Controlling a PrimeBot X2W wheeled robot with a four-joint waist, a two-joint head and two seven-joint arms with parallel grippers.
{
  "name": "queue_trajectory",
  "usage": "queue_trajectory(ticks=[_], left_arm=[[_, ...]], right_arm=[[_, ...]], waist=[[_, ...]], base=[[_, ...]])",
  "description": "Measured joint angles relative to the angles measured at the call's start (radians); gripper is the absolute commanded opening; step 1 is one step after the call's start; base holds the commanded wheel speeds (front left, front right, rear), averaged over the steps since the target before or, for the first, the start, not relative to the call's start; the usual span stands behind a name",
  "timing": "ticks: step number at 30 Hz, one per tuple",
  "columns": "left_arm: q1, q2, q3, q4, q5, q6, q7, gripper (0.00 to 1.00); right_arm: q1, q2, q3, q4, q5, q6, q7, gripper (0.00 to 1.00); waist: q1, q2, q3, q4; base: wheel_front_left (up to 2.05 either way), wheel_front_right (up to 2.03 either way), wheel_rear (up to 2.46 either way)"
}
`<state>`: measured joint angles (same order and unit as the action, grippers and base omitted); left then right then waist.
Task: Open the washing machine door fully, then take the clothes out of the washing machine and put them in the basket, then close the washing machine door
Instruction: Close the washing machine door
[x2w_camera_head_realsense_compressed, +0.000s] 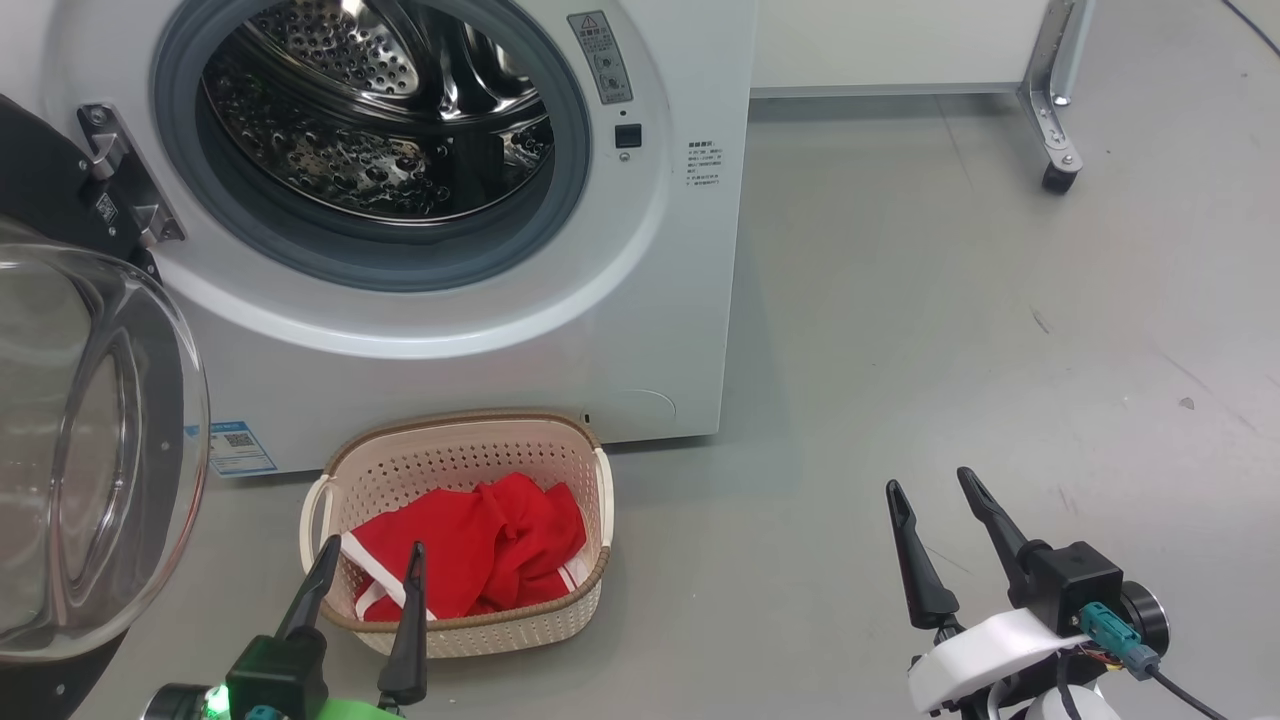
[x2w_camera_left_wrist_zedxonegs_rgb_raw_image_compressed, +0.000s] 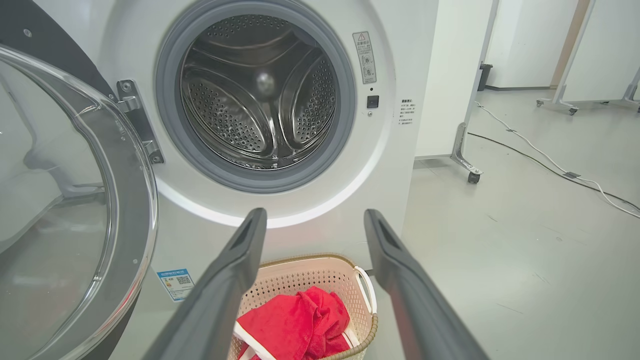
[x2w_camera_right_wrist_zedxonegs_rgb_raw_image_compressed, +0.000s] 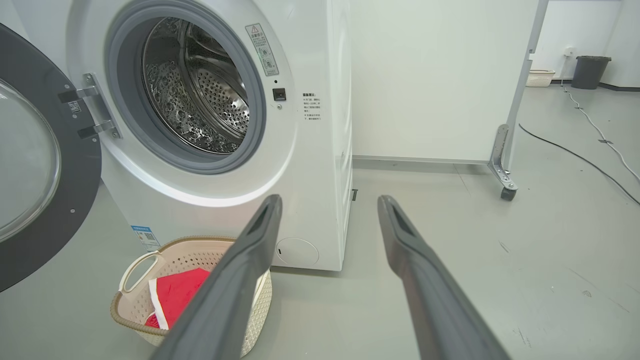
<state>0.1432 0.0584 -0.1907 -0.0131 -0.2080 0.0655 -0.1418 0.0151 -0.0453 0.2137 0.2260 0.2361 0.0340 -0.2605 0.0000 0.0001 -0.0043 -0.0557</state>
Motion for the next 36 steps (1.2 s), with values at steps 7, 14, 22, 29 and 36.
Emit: queue_trajectory(ticks=[7,14,22,29,36], left_arm=[[0.000,0.000,0.000,-0.003,0.000,0.001,0.000,1.00],[0.000,0.002,0.000,-0.007,0.000,0.003,0.000,1.00],[0.000,0.003,-0.004,-0.007,0.007,0.004,0.004,1.00],[-0.001,0.003,0.002,-0.008,0.007,0.009,0.004,1.00],[-0.001,0.013,0.027,-0.007,0.008,0.017,0.000,1.00]], right_arm=[[0.000,0.000,0.000,0.000,0.000,0.000,0.000,1.00],[0.000,0.000,-0.003,0.000,0.000,0.000,0.000,1.00],[0.012,0.000,-0.020,-0.008,-0.002,0.000,0.000,1.00],[0.014,0.000,-0.023,-0.016,-0.009,0.000,0.000,1.00],[0.014,0.000,-0.016,-0.024,-0.009,0.008,0.000,1.00]], waist=[[0.0000,0.0000,0.002,0.000],[0.0000,0.0000,0.002,0.003],[0.0000,0.0000,0.001,0.043],[0.0000,0.0000,0.001,0.107],[0.0000,0.0000,0.000,0.190]], base=[[0.00,0.00,0.00],[0.00,0.00,0.00],[0.00,0.00,0.00],[0.00,0.00,0.00],[0.00,0.00,0.00]])
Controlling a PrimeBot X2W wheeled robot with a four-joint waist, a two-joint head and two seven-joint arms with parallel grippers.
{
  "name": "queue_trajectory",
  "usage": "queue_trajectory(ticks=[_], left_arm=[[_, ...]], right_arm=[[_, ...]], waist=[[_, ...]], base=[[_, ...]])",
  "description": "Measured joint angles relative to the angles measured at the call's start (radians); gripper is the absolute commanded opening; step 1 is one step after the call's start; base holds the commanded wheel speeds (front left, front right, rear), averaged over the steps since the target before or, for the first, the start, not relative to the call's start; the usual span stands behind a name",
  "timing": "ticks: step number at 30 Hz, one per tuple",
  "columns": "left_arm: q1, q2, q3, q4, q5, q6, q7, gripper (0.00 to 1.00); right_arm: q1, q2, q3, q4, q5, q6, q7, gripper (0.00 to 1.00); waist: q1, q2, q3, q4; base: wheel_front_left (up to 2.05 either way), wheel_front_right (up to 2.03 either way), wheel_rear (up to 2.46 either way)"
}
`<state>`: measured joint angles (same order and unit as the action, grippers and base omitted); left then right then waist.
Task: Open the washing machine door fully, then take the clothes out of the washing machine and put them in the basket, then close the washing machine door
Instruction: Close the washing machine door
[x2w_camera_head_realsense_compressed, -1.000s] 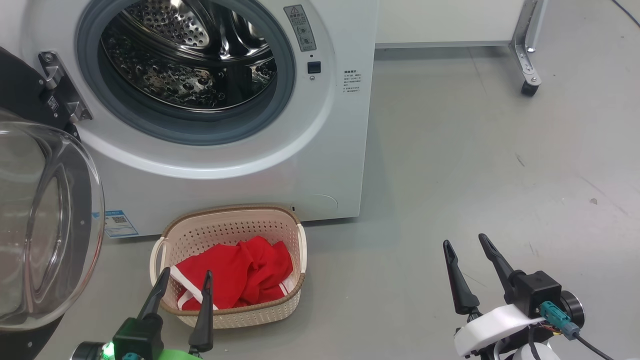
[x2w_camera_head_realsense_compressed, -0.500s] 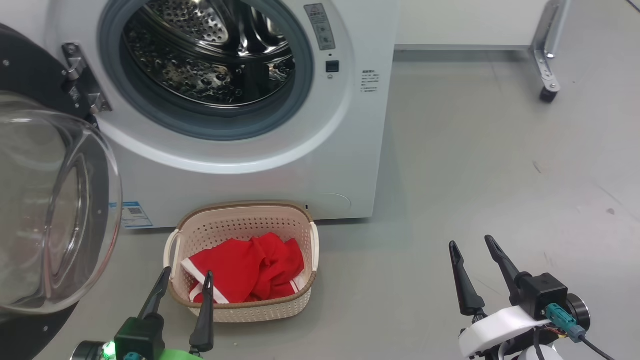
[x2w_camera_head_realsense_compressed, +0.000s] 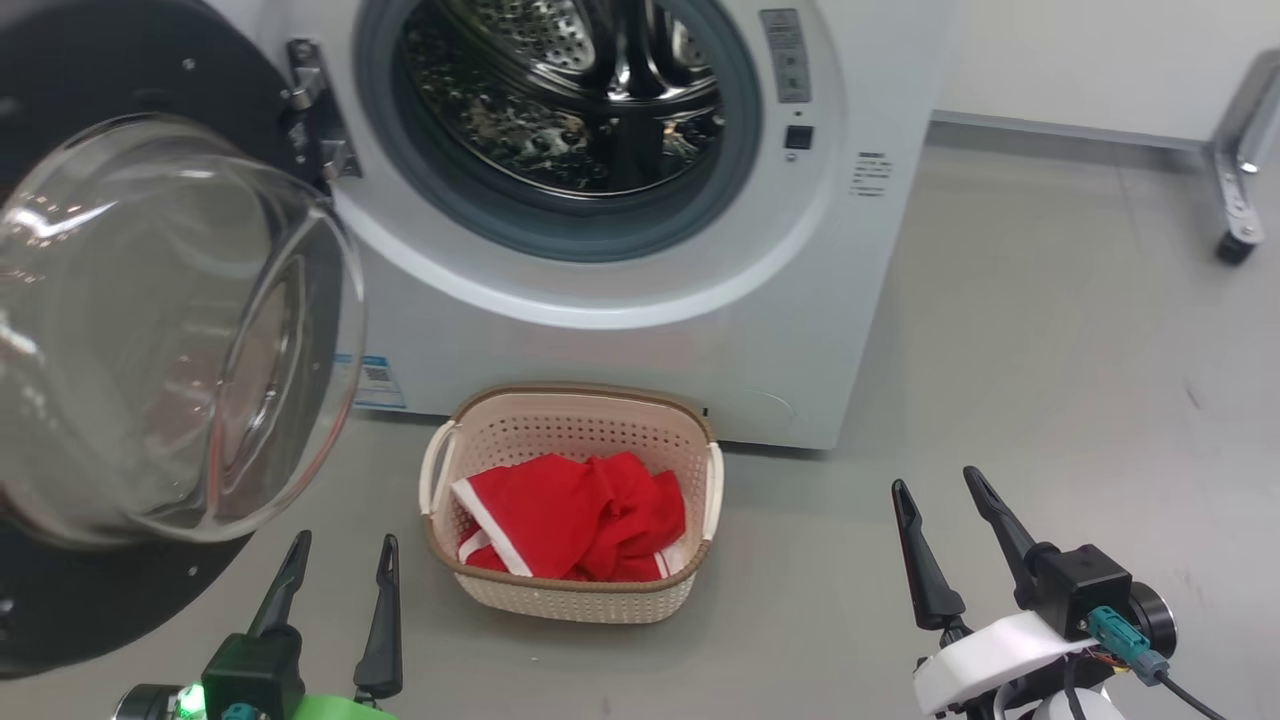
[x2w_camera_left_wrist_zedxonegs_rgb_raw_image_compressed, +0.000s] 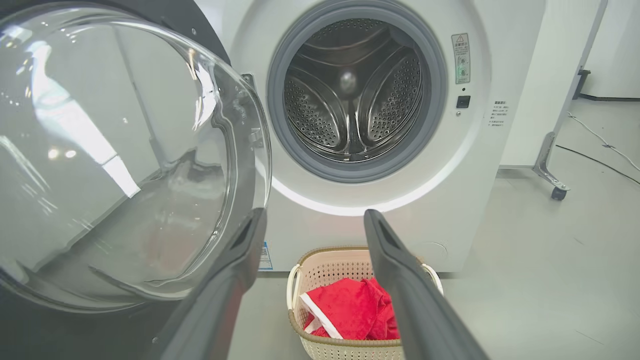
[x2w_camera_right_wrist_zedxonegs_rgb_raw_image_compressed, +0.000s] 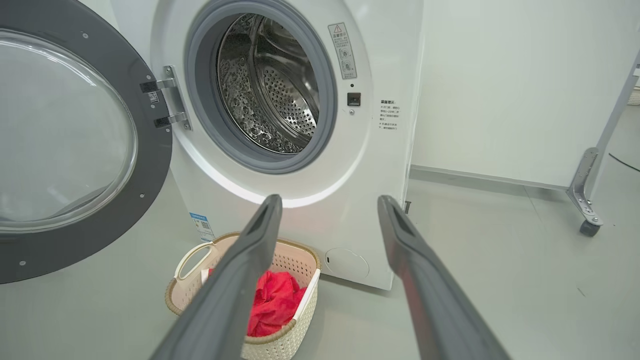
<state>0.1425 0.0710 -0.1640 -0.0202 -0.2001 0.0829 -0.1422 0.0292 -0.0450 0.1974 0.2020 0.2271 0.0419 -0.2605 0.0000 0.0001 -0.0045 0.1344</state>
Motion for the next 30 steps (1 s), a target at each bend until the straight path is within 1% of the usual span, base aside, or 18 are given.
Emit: queue_trajectory(ticks=[2,8,17,21,30], left_arm=[[0.000,0.001,0.003,0.000,0.000,0.000,0.000,1.00],[0.000,0.000,0.016,0.000,0.000,0.007,-0.002,1.00],[0.001,0.001,0.036,0.001,0.000,0.010,-0.009,1.00],[0.002,0.001,0.051,0.000,-0.001,0.012,-0.010,1.00],[0.006,0.001,0.053,-0.002,-0.002,0.016,-0.010,1.00]], right_arm=[[0.000,0.000,0.005,-0.001,0.000,0.001,0.000,1.00],[0.000,0.000,0.010,-0.001,-0.003,0.001,0.000,1.00],[0.001,0.001,0.026,0.000,-0.003,0.001,0.000,1.00],[0.000,0.002,0.043,0.002,-0.003,0.009,0.000,1.00],[0.000,0.002,0.046,0.013,-0.003,0.009,0.000,1.00]], waist=[[0.0000,0.0000,-0.001,0.038],[0.0000,0.0000,-0.004,0.115],[0.0000,0.0000,-0.012,0.209],[0.0000,0.0000,-0.018,0.227],[0.0000,0.0000,-0.023,0.227]], base=[[0.00,0.00,0.00],[0.00,0.00,0.00],[0.00,0.00,0.00],[0.00,0.00,0.00],[0.00,0.00,0.00]])
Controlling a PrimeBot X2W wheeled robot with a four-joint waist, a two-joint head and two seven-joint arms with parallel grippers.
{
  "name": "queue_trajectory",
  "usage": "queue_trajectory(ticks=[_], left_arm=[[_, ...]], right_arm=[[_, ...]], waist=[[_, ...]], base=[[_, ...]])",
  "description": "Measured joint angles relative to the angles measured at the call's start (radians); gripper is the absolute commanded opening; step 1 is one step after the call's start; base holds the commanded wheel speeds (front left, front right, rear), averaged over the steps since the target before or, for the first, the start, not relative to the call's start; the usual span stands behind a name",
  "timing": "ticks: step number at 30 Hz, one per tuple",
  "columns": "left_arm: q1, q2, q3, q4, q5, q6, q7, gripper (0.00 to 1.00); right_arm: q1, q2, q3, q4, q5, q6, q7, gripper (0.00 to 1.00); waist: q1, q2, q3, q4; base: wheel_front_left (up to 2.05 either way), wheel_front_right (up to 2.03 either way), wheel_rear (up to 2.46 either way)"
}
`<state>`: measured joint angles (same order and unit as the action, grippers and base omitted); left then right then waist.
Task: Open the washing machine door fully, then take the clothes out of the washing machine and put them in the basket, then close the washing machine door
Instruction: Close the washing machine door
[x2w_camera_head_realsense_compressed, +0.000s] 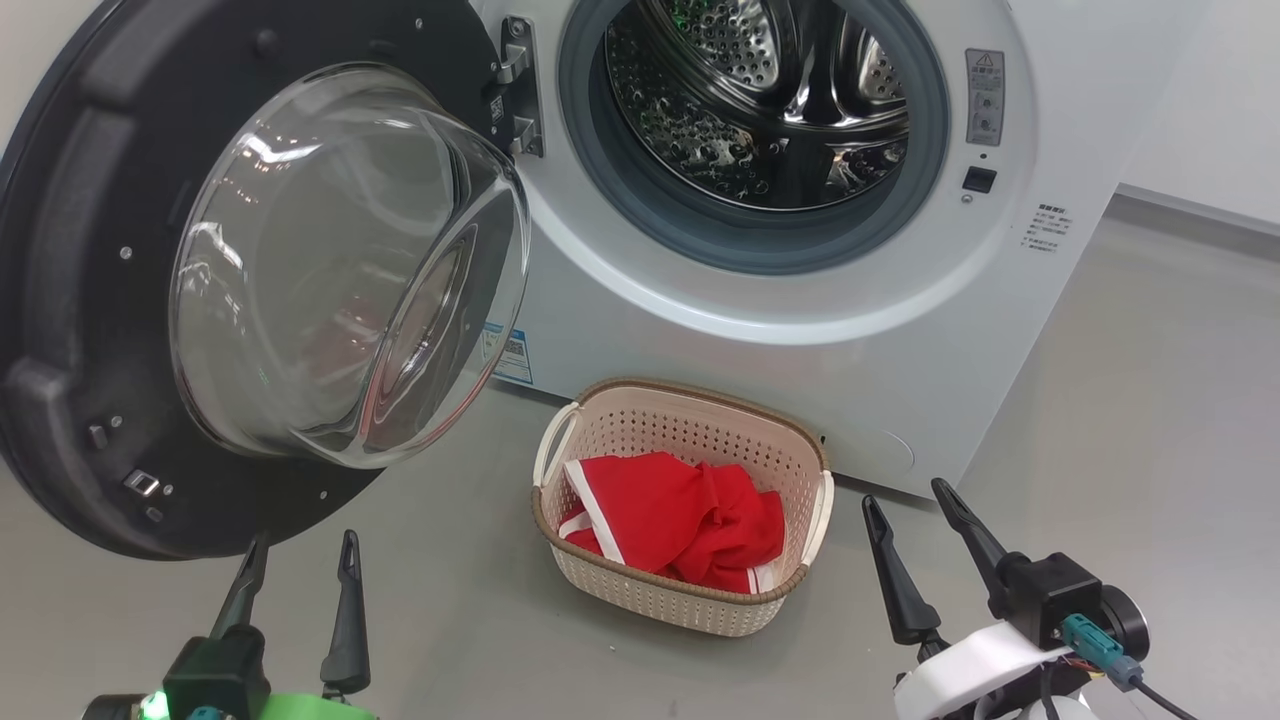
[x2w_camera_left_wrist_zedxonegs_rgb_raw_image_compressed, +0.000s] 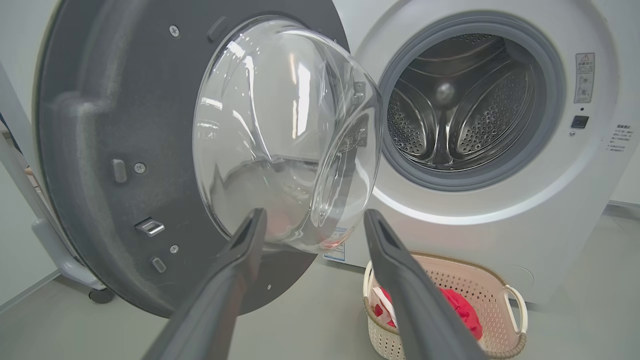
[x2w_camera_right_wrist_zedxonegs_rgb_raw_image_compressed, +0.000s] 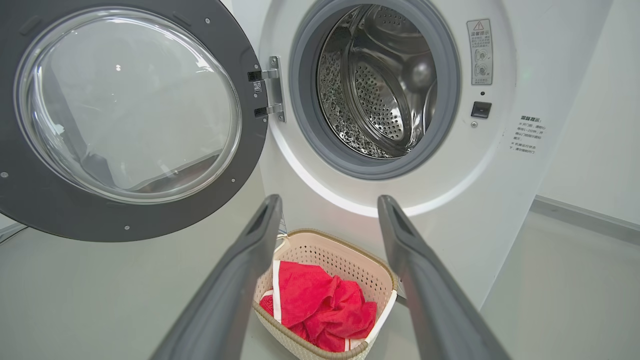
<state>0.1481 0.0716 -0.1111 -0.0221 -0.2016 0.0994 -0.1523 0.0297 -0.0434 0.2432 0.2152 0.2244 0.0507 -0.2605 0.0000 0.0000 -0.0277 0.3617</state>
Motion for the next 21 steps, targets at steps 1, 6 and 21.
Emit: queue_trajectory(ticks=[1,6,21], left_arm=[[0.000,0.000,0.000,0.000,0.000,0.000,0.000,1.00],[0.003,0.000,-0.001,-0.001,0.000,0.000,0.000,1.00],[0.015,-0.002,-0.002,-0.025,-0.087,-0.033,0.000,0.00]], right_arm=[[0.000,0.000,0.001,0.001,0.000,0.000,0.000,1.00],[0.000,0.000,0.002,0.002,0.000,0.000,0.000,1.00],[0.000,0.000,0.012,0.003,0.002,-0.001,0.000,1.00]], waist=[[0.0000,0.0000,-0.001,-0.001],[0.0000,0.0000,-0.004,-0.004],[0.0000,0.0000,-0.001,-0.010]], base=[[0.00,0.00,0.00],[0.00,0.00,0.00],[0.00,0.00,0.00]])
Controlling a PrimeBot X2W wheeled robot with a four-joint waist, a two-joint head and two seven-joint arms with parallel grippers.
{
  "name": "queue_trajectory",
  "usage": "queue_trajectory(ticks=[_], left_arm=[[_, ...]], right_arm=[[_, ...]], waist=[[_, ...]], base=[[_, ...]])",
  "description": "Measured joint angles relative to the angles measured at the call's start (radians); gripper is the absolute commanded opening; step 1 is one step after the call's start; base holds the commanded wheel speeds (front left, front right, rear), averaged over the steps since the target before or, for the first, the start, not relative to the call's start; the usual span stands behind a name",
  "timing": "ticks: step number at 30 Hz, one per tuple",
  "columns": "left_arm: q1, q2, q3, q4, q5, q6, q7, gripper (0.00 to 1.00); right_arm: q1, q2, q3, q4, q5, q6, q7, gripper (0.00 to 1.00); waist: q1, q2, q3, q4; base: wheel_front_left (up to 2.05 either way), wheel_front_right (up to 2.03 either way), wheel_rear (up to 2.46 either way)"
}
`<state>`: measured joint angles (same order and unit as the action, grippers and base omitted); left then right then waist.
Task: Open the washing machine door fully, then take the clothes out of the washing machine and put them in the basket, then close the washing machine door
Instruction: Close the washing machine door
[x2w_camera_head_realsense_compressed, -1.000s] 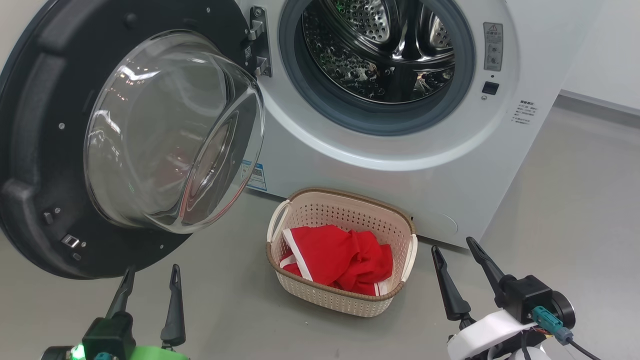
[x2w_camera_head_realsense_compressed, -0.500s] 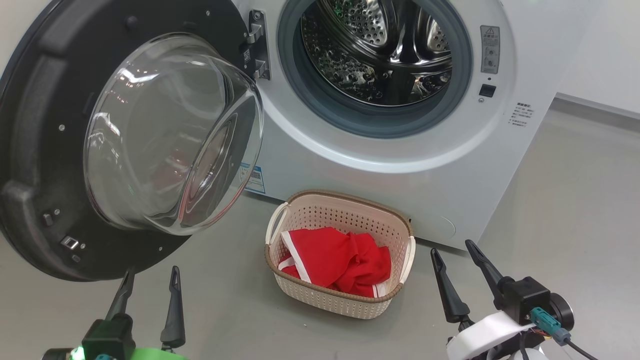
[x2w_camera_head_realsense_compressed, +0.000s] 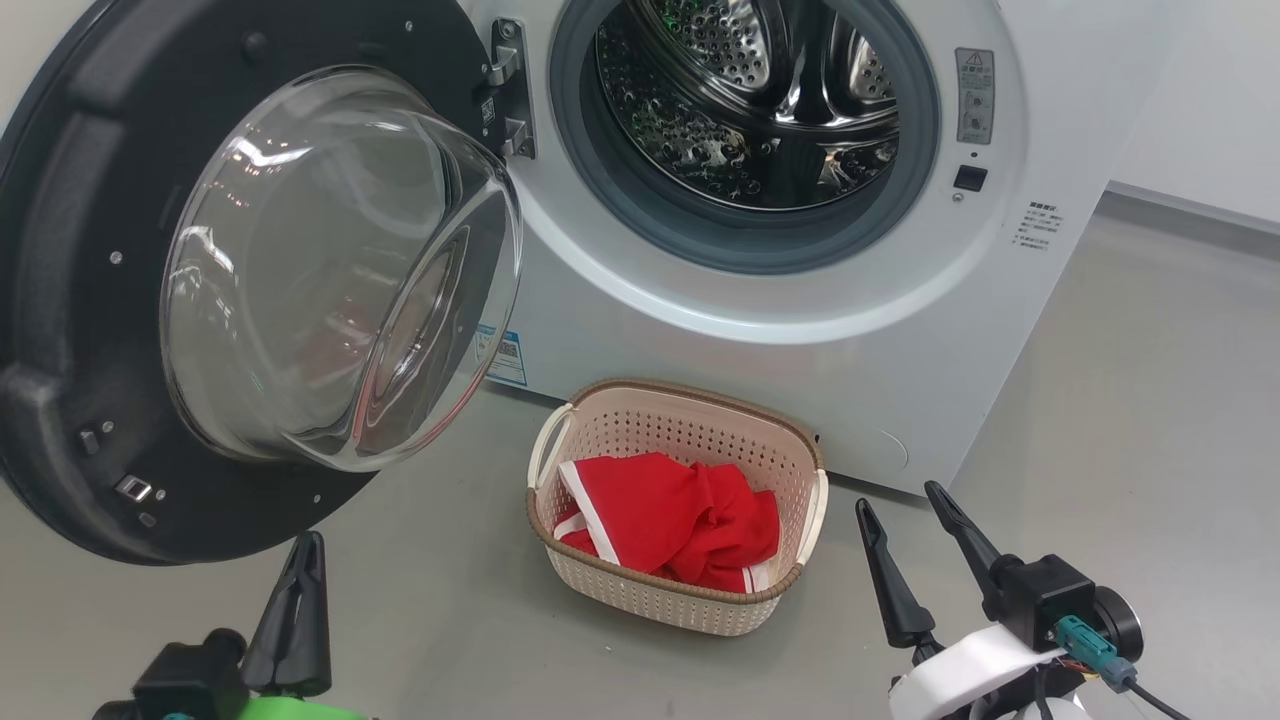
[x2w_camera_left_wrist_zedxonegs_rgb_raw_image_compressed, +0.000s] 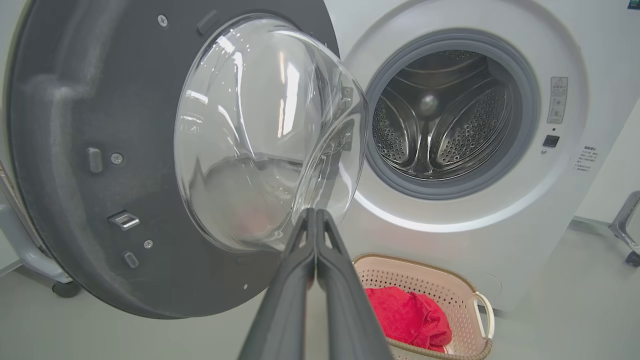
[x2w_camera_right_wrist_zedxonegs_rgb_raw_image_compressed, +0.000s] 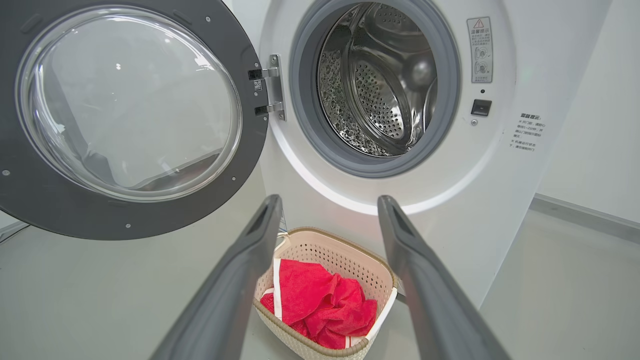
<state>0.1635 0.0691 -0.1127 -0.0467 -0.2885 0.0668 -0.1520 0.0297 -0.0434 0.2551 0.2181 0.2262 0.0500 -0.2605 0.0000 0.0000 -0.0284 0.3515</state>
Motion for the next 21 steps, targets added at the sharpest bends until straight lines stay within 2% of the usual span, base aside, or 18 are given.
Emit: queue_trajectory(ticks=[1,4,9,14,18,21], left_arm=[[0.000,0.000,0.000,0.000,0.000,0.000,0.000,0.00],[0.000,-0.011,0.020,-0.022,-0.110,-0.026,-0.001,0.00],[-0.002,-0.023,0.078,-0.067,-0.385,-0.079,-0.010,0.00],[-0.026,-0.025,0.109,-0.128,-0.674,-0.154,-0.003,0.00],[-0.085,-0.025,0.146,-0.194,-0.884,-0.161,-0.008,0.00],[-0.112,-0.026,0.209,-0.227,-0.954,-0.162,-0.001,0.00]], right_arm=[[0.000,0.000,0.000,0.000,0.000,0.000,0.000,1.00],[0.000,0.000,0.000,0.000,0.000,0.000,0.000,1.00],[0.000,0.000,-0.001,0.000,0.000,-0.001,0.000,1.00],[0.000,0.000,-0.008,-0.002,0.000,-0.010,0.000,1.00],[-0.001,0.000,-0.008,-0.003,-0.001,-0.009,0.000,1.00],[-0.001,0.000,-0.007,-0.005,-0.002,-0.009,0.000,1.00]], waist=[[0.0000,0.0000,0.000,0.000],[0.0000,0.0000,0.002,-0.001],[0.0000,0.0000,0.006,-0.003],[0.0000,0.0000,0.019,0.001],[0.0000,0.0000,0.027,0.005],[0.0000,0.0000,0.034,0.005]], base=[[0.00,0.00,0.00],[0.00,0.00,0.00],[0.00,0.00,0.00],[0.00,0.00,0.00],[0.00,0.00,0.00],[0.00,0.00,0.00]])
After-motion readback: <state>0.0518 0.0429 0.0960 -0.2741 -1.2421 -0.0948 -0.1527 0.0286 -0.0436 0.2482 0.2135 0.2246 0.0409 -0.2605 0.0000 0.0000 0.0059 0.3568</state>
